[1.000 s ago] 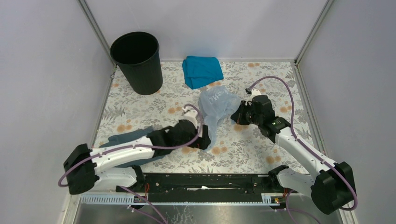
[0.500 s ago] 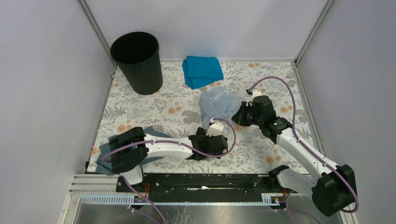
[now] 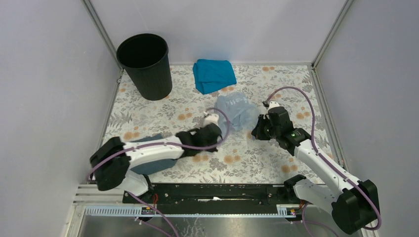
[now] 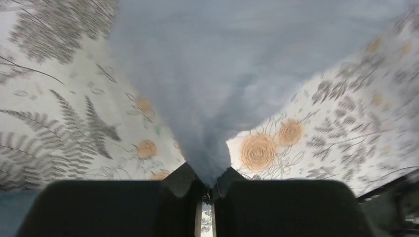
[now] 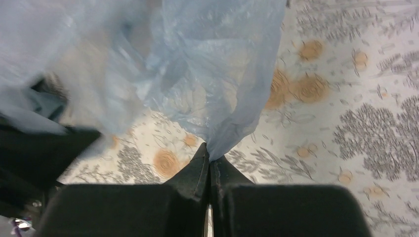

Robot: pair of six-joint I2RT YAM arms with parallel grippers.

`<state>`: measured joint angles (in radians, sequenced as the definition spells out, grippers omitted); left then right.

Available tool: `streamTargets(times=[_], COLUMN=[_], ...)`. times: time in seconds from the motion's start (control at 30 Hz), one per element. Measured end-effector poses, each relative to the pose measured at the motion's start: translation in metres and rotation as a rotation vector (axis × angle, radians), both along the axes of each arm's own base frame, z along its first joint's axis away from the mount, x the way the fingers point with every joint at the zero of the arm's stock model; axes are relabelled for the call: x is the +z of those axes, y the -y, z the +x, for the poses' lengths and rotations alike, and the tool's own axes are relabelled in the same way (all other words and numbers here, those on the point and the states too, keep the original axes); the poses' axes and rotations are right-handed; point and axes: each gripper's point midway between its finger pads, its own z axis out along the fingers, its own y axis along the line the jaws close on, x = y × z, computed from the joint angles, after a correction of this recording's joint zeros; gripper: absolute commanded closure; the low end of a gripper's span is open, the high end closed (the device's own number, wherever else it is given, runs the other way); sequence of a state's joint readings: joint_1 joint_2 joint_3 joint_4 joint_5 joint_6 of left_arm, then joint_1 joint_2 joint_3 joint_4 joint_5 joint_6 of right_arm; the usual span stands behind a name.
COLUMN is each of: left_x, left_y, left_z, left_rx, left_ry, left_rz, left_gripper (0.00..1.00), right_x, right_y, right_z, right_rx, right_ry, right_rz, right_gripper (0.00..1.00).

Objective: Put the trash bags into the trash bin

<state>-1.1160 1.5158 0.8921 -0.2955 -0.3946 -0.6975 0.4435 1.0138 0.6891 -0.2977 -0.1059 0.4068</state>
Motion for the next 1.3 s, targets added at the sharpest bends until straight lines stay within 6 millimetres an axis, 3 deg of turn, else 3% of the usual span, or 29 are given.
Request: streamTargets(times=[0.07,0.27,0.37,0.43,0.47,0.5,0.57,0.6,0.63,0.67,0.7,0.73,0.77,0.8,0.83,0.9,0.93,0.97,1.0,1.07,1.1,1.13,1.17,1.2,1.23,1.27,1.3], left_x=[0.017,0.051,0.057,0.075,0.089,0.116,0.185,0.220,0.271,0.327,0.378,0.413,0.451,0.481,0.494,0.498,0.496,0.485,0.459,0.362,0.298,0.223,0.149,0.065,0.020,-0.010,-0.018], left_y=[-0.010,-0.027,-0.020,-0.012,-0.008,-0.006,-0.007,-0.009,-0.012,-0.013,-0.014,-0.014,-0.014,-0.018,-0.022,-0.043,-0.059,-0.073,-0.078,-0.064,-0.051,-0.040,-0.035,-0.041,-0.050,-0.060,-0.064], left_z=[0.013,0.064,0.108,0.163,0.188,0.220,0.261,0.272,0.278,0.275,0.260,0.240,0.205,0.166,0.134,0.101,0.103,0.117,0.137,0.183,0.198,0.205,0.201,0.183,0.165,0.147,0.137], left_rx=[0.021,0.082,0.133,0.185,0.198,0.218,0.230,0.228,0.213,0.185,0.151,0.118,0.064,0.011,-0.030,-0.031,0.019,0.088,0.142,0.199,0.207,0.208,0.208,0.213,0.210,0.206,0.195], left_ry=[-0.043,-0.131,-0.192,-0.189,-0.154,-0.094,0.068,0.149,0.275,0.425,0.562,0.661,0.769,0.864,0.921,0.983,0.999,0.993,0.947,0.761,0.637,0.491,0.342,0.153,0.033,-0.072,-0.132], left_rz=[-0.105,-0.338,-0.360,-0.344,-0.349,-0.351,-0.379,-0.397,-0.413,-0.443,-0.468,-0.489,-0.524,-0.571,-0.613,-0.664,-0.683,-0.689,-0.677,-0.593,-0.535,-0.457,-0.366,-0.236,-0.147,-0.068,-0.021], left_gripper=[0.99,1.00,1.00,1.00,1.00,1.00,1.00,1.00,1.00,1.00,1.00,1.00,1.00,1.00,1.00,1.00,1.00,1.00,1.00,1.00,1.00,1.00,1.00,1.00,1.00,1.00,1.00], right_x=[-0.010,-0.046,-0.053,-0.037,-0.022,0.001,0.073,0.101,0.156,0.205,0.256,0.316,0.351,0.381,0.396,0.394,0.385,0.369,0.348,0.261,0.214,0.161,0.093,0.037,-0.013,-0.037,-0.037], right_y=[0.006,0.020,0.024,0.026,0.027,0.029,0.036,0.038,0.041,0.041,0.040,0.037,0.036,0.034,0.036,0.042,0.048,0.052,0.050,0.031,0.022,0.015,0.012,0.016,0.025,0.035,0.039], right_z=[-0.005,-0.002,0.025,0.065,0.094,0.124,0.182,0.196,0.213,0.219,0.221,0.210,0.194,0.166,0.133,0.082,0.066,0.064,0.072,0.116,0.133,0.145,0.148,0.138,0.114,0.089,0.081], right_rx=[-0.012,-0.056,-0.070,-0.090,-0.108,-0.131,-0.185,-0.202,-0.226,-0.238,-0.248,-0.247,-0.236,-0.208,-0.181,-0.156,-0.169,-0.187,-0.193,-0.162,-0.144,-0.122,-0.100,-0.082,-0.061,-0.045,-0.036], right_ry=[-0.027,-0.155,-0.226,-0.249,-0.231,-0.191,-0.047,0.013,0.128,0.236,0.358,0.518,0.617,0.721,0.806,0.928,0.974,0.980,0.957,0.769,0.656,0.534,0.378,0.235,0.078,-0.042,-0.085], right_rz=[-0.032,-0.157,-0.255,-0.308,-0.323,-0.337,-0.356,-0.353,-0.338,-0.307,-0.265,-0.201,-0.158,-0.109,-0.070,-0.008,0.016,0.024,0.022,-0.025,-0.058,-0.093,-0.145,-0.201,-0.266,-0.321,-0.346], right_gripper=[1.00,1.00,1.00,1.00,1.00,1.00,1.00,1.00,1.00,1.00,1.00,1.00,1.00,1.00,1.00,1.00,1.00,1.00,1.00,1.00,1.00,1.00,1.00,1.00,1.00,1.00,1.00])
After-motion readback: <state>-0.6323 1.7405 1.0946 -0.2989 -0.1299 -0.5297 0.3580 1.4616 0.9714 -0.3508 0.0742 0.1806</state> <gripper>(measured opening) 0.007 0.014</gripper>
